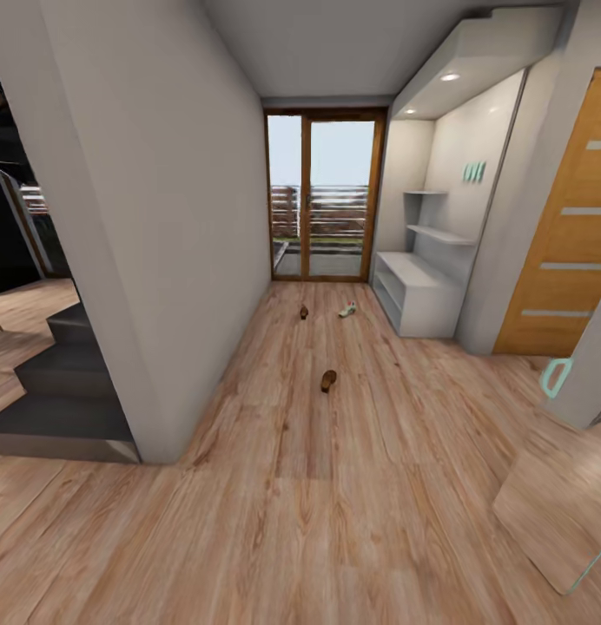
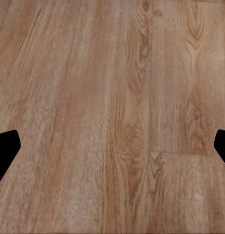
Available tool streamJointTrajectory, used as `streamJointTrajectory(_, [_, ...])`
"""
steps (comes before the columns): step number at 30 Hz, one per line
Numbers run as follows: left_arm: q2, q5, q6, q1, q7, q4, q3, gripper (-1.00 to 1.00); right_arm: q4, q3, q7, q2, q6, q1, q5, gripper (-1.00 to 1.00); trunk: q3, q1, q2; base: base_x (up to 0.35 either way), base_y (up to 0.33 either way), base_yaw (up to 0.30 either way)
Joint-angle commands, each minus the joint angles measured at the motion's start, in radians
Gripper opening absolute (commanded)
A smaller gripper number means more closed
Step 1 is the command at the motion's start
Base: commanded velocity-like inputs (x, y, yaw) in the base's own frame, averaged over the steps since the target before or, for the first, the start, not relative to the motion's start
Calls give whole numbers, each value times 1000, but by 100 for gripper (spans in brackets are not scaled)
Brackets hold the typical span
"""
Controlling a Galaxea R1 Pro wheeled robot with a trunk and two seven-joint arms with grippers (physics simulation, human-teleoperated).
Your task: Pick up the two gym shoes and the two sandals from the corridor floor and place them onto the hallstand (shoe rack) in the corridor, making sure they are on the rack and not on the floor. Arrange them so the two gym shoes are next to each other and the two sandals are next to each other.
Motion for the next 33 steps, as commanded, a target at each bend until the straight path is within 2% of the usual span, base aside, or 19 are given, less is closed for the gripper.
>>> streamJointTrajectory(1, [0, 1, -3, -1, -2, 1, 2, 100, 1, -1, 1, 0, -3, -1, -3, 100, -1, 1, 0, 338, 0, 0])
streamJointTrajectory(17, [0, 1, -3, -1, -2, 1, 2, 100, -1, 0, 2, 2, -3, -1, -3, 100, -1, 1, 0, 338, 0, -12])
streamJointTrajectory(33, [0, 1, -3, -1, -2, 1, 2, 100, 0, 0, 1, 2, -3, 0, -3, 100, -1, 1, 0, 338, 0, -223])
